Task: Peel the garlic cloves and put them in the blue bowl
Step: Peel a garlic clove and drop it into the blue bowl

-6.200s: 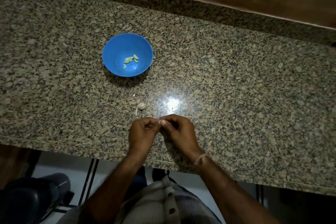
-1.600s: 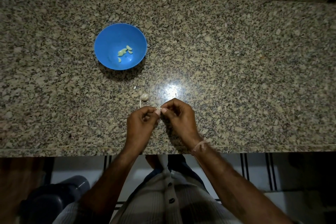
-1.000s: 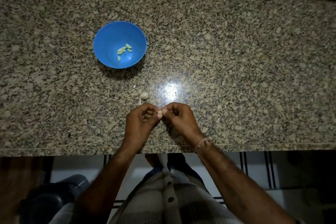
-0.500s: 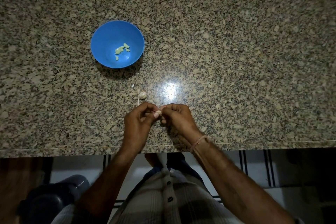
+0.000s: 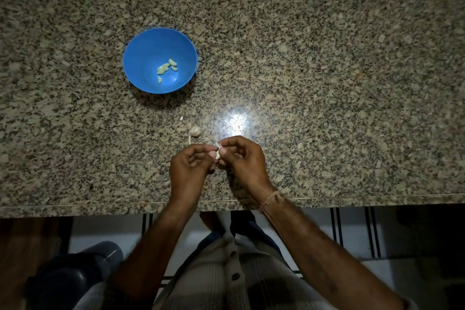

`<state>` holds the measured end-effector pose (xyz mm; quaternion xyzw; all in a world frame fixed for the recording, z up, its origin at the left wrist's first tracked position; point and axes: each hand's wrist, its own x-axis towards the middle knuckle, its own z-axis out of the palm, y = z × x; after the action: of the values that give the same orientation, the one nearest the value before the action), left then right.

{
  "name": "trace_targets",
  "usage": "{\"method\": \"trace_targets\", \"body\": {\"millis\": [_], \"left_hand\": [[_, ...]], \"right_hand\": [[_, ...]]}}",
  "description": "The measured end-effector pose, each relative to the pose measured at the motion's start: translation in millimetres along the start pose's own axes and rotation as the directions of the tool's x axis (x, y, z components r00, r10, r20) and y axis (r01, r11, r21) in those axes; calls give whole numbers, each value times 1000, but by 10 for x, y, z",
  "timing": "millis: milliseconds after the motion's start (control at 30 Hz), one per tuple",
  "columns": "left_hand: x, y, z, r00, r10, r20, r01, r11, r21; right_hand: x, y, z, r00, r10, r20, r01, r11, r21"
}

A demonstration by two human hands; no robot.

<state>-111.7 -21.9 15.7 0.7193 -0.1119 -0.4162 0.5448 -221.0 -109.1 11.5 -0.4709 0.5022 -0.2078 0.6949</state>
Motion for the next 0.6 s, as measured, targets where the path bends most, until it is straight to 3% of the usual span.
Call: {"method": "trace_targets", "body": {"millis": [233, 367, 467, 600], "left_hand": [[-7, -25, 43, 998, 44, 55, -47, 997, 59], [-5, -37, 72, 999, 48, 17, -49, 996, 78], [24, -48, 74, 998, -61, 25, 62, 998, -23], [49, -18, 75, 967, -248, 67, 256, 948, -191]], "right_hand": [[-2, 54, 9, 996, 79, -47, -73, 989, 128], [-40, 8, -20, 999, 8, -31, -8, 1000, 21], [-72, -9, -24, 999, -30, -31, 30, 999, -12], [-46, 26, -14, 985, -161, -56, 146, 968, -205]]}}
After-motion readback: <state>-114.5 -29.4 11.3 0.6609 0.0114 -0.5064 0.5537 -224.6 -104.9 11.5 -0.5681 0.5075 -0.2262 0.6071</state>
